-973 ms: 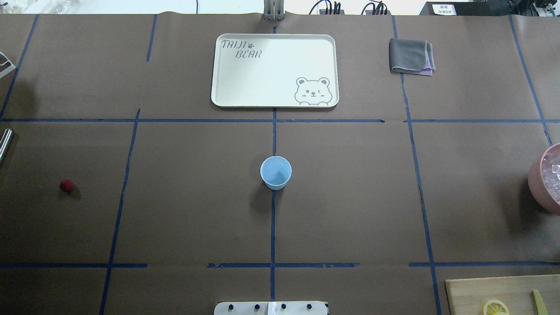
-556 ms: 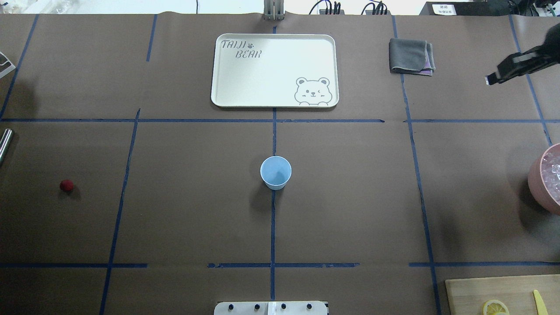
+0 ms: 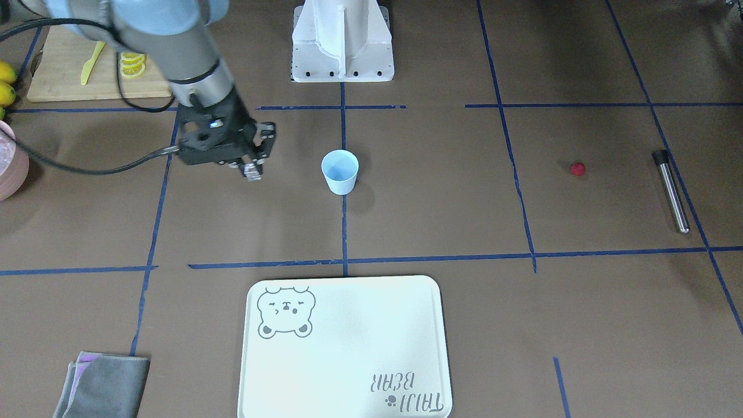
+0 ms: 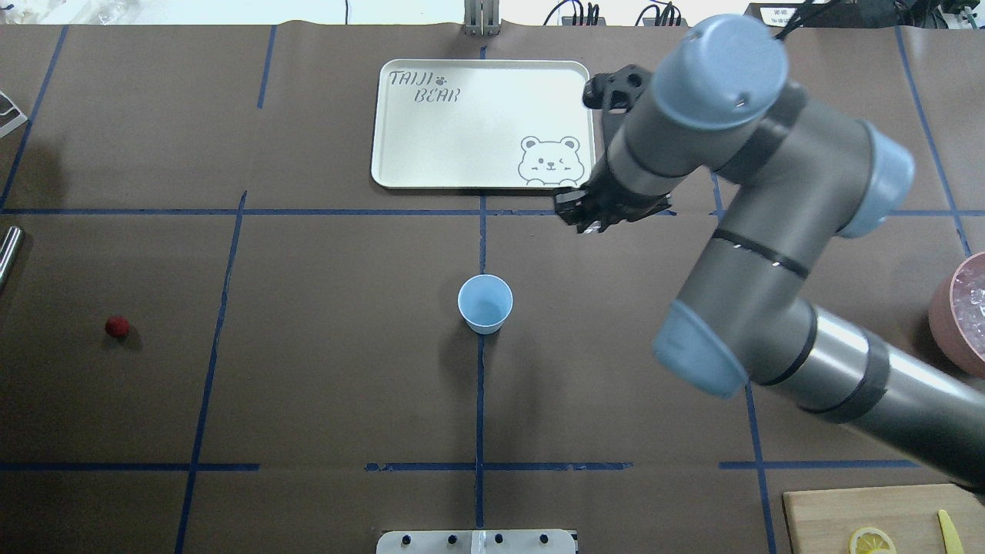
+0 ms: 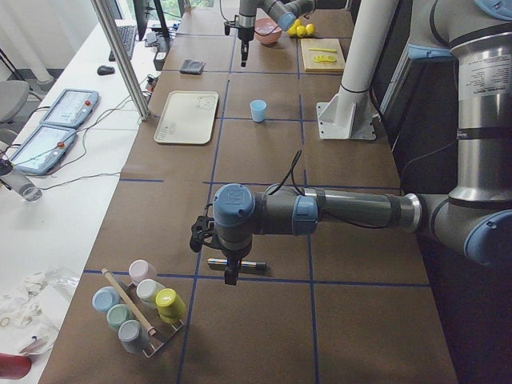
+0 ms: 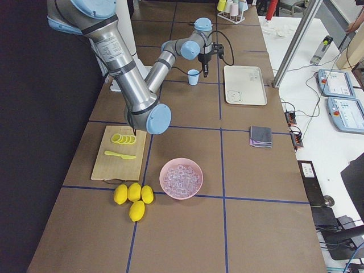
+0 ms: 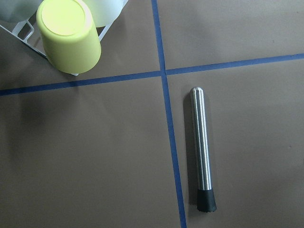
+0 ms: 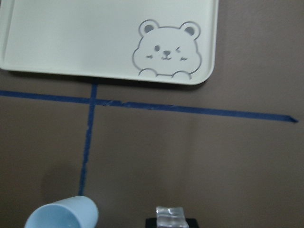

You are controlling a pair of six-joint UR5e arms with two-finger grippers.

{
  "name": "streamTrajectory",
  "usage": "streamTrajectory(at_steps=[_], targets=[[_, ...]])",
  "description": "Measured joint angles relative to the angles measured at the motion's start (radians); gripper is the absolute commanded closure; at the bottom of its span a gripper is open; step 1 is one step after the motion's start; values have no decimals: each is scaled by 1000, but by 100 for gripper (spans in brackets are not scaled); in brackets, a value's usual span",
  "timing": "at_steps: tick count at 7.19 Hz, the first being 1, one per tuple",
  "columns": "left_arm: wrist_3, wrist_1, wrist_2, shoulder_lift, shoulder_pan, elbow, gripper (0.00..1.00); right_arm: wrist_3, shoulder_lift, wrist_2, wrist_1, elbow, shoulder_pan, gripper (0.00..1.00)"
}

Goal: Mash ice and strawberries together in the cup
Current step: 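Carry the pink ice bowl with the right gripper over the blue cup, then tilt the bowl with the right gripper to pour ice into the cup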

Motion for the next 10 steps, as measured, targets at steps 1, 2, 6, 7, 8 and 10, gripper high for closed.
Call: streamTrajectory(at_steps=[1, 2, 6, 7, 8, 10], targets=[[0, 0, 0, 0, 0, 1, 0, 57, 81, -54, -40, -43, -74, 98], [0, -1, 0, 0, 0, 2, 0, 85, 150, -94, -55, -109, -126, 98], [0, -1, 0, 0, 0, 2, 0, 99, 216, -130, -58, -209, -177, 95], [0, -1, 0, 0, 0, 1, 0, 99, 212, -131, -58, -213, -182, 89], [0, -1, 0, 0, 0, 0, 0, 99, 210, -132, -58, -215, -183, 74], [0, -2, 0, -1, 0, 1, 0, 99, 206, -134, -59, -219, -184, 30]])
